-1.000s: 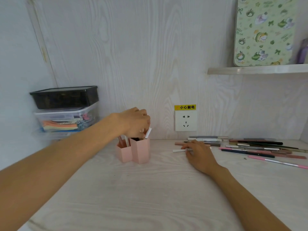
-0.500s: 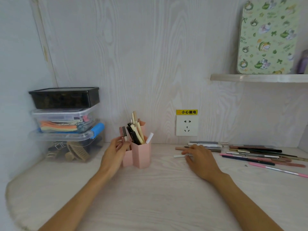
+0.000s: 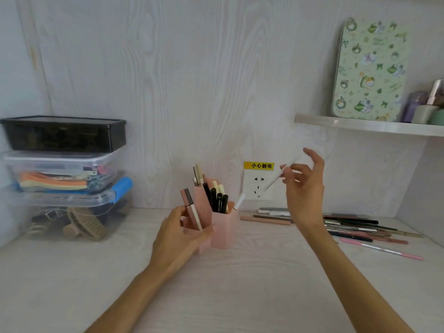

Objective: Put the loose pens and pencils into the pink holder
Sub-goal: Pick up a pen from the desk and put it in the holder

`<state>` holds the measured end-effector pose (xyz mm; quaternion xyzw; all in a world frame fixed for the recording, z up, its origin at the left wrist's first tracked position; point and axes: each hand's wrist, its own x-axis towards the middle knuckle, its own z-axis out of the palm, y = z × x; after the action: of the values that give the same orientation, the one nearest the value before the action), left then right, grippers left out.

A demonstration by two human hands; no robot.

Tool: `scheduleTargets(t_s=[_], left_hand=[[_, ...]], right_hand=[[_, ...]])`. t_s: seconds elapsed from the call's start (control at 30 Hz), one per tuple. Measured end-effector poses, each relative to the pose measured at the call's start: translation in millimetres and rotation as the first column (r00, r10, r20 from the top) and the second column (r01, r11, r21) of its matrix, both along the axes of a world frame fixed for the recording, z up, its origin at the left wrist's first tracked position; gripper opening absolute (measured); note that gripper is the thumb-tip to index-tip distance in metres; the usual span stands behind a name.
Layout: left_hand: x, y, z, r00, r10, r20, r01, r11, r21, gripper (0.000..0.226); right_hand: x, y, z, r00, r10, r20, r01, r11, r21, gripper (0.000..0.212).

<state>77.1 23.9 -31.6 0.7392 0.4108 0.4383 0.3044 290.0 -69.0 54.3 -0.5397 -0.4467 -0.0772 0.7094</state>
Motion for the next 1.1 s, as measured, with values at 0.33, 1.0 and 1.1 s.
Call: scheduleTargets(t_s=[0.33, 1.0, 1.1], left_hand=[[-5.6, -5.0, 0.8, 0.994, -0.082, -0.068, 0.082, 0.997, -0.003, 0.052], [-7.0, -2.0, 4.4, 0.995, 0.091, 0.035, -0.090, 0.996, -0.028, 0.044], [-6.9, -5.4, 5.0, 0.985, 0.173, 0.029, -0.172, 0.985, -0.027, 0.054]], right_hand=[[-58.7, 47.9, 57.3, 0.946, 0.276, 0.170, -0.241, 0.950, -0.198, 0.041], [-57.7, 72.0, 27.8, 0.871, 0.211, 0.443, 0.034, 0.875, -0.483, 0.041], [-25.8, 55.3, 4.6, 0.952, 0.129, 0.279, 0.004, 0.902, -0.431, 0.035]])
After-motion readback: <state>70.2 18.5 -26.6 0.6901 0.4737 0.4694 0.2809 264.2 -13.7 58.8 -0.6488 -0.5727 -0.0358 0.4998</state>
